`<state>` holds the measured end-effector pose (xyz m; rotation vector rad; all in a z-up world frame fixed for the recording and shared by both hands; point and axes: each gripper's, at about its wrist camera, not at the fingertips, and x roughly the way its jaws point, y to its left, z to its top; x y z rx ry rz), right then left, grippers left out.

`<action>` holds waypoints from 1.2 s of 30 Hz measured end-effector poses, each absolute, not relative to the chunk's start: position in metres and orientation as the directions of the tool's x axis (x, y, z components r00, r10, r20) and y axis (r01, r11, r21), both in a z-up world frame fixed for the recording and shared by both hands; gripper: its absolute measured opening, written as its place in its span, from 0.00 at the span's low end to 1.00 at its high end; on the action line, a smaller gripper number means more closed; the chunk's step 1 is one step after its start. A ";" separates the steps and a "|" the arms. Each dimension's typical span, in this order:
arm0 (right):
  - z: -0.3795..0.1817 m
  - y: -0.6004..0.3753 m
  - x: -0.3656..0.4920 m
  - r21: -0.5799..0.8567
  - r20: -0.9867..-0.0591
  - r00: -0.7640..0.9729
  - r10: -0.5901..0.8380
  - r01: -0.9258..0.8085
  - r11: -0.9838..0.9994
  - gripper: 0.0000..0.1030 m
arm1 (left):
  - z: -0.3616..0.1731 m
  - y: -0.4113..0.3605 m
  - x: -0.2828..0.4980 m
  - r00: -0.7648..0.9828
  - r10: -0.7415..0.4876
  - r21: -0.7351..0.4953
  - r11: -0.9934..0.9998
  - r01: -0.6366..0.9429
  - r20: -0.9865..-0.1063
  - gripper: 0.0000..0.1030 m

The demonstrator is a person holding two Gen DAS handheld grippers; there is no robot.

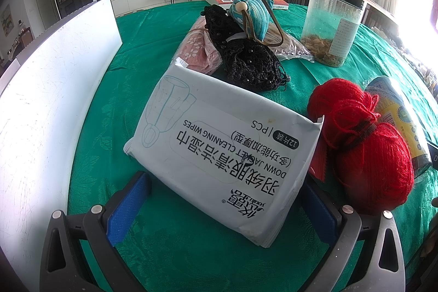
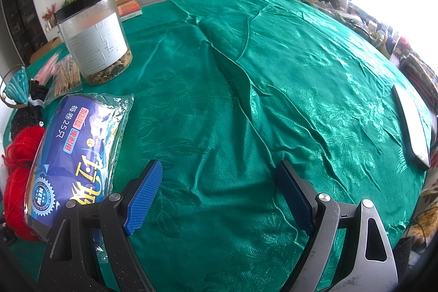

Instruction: Organize soft objects

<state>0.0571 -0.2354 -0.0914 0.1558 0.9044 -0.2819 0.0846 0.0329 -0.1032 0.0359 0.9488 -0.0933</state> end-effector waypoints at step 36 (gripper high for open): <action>-0.083 -0.269 0.044 0.205 -0.755 0.649 -0.092 0.367 0.907 0.84 | -0.103 0.033 0.085 0.579 -0.064 -0.011 0.995 0.095 -0.813 1.00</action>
